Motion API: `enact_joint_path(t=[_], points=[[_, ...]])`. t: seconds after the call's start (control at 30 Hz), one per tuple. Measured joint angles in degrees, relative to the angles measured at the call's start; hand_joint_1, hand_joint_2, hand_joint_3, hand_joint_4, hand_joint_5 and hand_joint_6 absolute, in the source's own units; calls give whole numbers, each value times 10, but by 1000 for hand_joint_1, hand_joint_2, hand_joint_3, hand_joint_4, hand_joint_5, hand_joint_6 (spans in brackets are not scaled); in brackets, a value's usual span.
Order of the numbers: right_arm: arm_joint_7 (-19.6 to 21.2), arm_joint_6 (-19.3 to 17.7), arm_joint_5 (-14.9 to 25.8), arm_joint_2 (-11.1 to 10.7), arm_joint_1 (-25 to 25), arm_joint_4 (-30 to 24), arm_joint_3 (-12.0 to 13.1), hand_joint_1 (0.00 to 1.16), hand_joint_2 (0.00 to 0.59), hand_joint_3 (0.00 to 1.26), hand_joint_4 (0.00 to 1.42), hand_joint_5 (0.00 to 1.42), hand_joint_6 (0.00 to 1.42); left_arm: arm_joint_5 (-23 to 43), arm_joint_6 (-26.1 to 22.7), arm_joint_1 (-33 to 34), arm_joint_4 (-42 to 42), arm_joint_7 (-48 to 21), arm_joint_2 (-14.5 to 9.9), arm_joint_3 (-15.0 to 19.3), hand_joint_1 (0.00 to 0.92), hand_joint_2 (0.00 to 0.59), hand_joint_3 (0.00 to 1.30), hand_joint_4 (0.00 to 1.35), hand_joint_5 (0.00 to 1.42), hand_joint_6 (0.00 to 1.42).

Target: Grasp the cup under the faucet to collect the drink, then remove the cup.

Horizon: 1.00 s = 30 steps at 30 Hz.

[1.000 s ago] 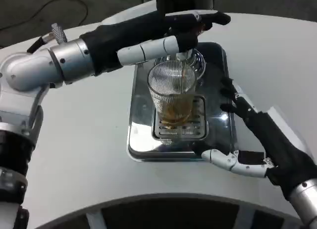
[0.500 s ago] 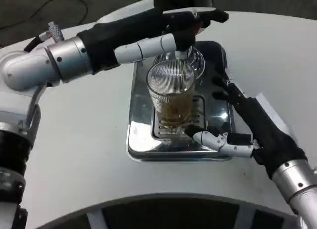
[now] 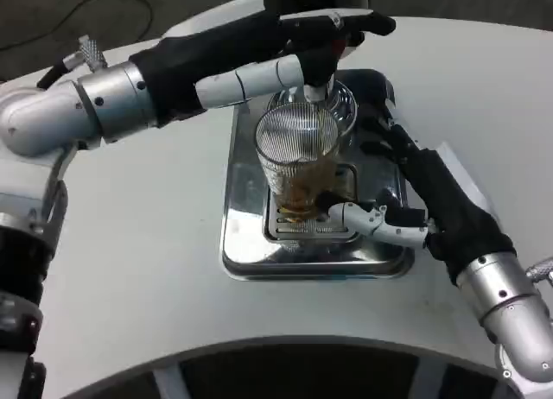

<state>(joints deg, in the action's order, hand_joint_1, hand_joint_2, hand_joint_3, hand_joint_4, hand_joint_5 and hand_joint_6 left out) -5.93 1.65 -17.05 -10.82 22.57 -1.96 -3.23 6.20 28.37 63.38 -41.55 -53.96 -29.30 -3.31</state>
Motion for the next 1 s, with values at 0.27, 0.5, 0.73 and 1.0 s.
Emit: enact_joint_path(t=[0.27,0.5,0.73,1.0], points=[[11,-18,6,1,31,52,-7,823,209,31,99,184,80,0,0,0,1,-2,-2,1,0,111,140,28,45,0],[15,-31,8,13,57,92,-19,826,206,35,101,184,80,0,1,0,1,-3,-7,1,0,111,147,28,46,0],[25,-43,8,20,82,134,-27,829,205,37,102,184,64,-2,9,1,1,-3,-10,0,0,114,149,32,46,0],[35,-53,8,33,94,167,-33,829,209,44,103,193,63,-5,31,3,-6,-3,-12,-3,0,113,150,37,46,0]])
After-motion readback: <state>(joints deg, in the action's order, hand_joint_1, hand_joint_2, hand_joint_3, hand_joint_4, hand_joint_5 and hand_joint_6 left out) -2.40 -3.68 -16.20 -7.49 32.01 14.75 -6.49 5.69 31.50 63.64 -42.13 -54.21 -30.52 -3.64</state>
